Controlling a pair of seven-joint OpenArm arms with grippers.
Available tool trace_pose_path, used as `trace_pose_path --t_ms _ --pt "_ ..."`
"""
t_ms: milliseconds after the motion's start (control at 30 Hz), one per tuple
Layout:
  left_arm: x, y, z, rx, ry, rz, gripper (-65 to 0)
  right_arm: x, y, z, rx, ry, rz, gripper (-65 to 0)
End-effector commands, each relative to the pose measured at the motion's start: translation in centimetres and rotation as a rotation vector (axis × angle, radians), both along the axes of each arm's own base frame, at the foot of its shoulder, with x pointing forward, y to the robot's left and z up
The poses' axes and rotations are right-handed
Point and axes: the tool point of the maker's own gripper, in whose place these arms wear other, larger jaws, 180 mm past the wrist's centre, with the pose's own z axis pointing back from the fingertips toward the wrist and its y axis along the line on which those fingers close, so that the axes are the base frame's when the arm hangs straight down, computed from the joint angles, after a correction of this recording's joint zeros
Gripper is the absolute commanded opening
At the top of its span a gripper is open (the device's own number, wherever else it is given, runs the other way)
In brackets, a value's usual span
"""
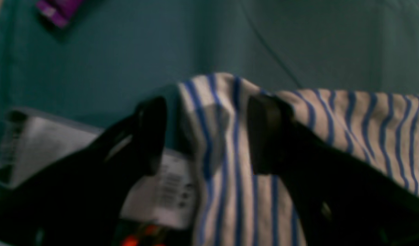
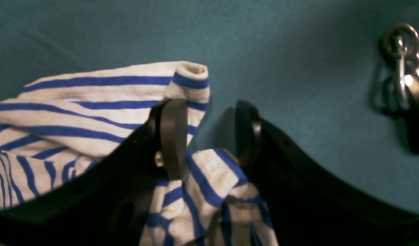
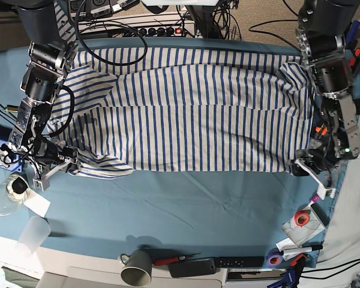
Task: Fold the T-shirt properly
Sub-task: 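Move the left gripper down to the hem corner nearest it and grasp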
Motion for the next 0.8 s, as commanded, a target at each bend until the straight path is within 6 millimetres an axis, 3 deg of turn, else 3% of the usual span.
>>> trace_pose_path --t_ms 0,133,267,433,533,667,700,767 --pt "1.3 -0.1 1.6 0.011 -0.053 -0.010 -27.5 1.2 -0.8 2.0 -0.015 -0.048 -0.006 -41.3" --pt "1.2 -1.0 0.7 0.041 -0.030 -0.007 -28.4 1.2 -0.8 2.0 -0.015 -0.048 -0.006 -41.3" --pt "1.1 1.4 0.5 0.145 -0.017 0.075 -29.7 1.2 -0.8 2.0 -0.016 -0.047 -0.005 -41.3" --pt "0.9 1.6 0.4 0.145 -0.004 0.073 -32.1 1.3 -0.8 2.1 -0.016 -0.056 -0.006 -41.3" --pt "1.1 1.0 0.6 0.116 -0.016 0.054 -40.0 1.3 -0.8 2.1 -0.016 -0.057 -0.006 -41.3" --pt "1.3 -0.4 0.7 0.058 -0.034 0.036 -61.0 1.3 -0.8 2.1 -0.015 -0.058 -0.007 -42.7" --pt "1.3 -0.6 0.7 0.051 -0.033 0.033 -65.0 1.3 -0.8 2.1 -0.015 -0.059 -0.007 -45.5" --pt "1.3 -1.2 0.6 0.031 -0.028 0.017 -65.0 1.4 -0.8 2.2 -0.015 -0.061 -0.007 -54.0"
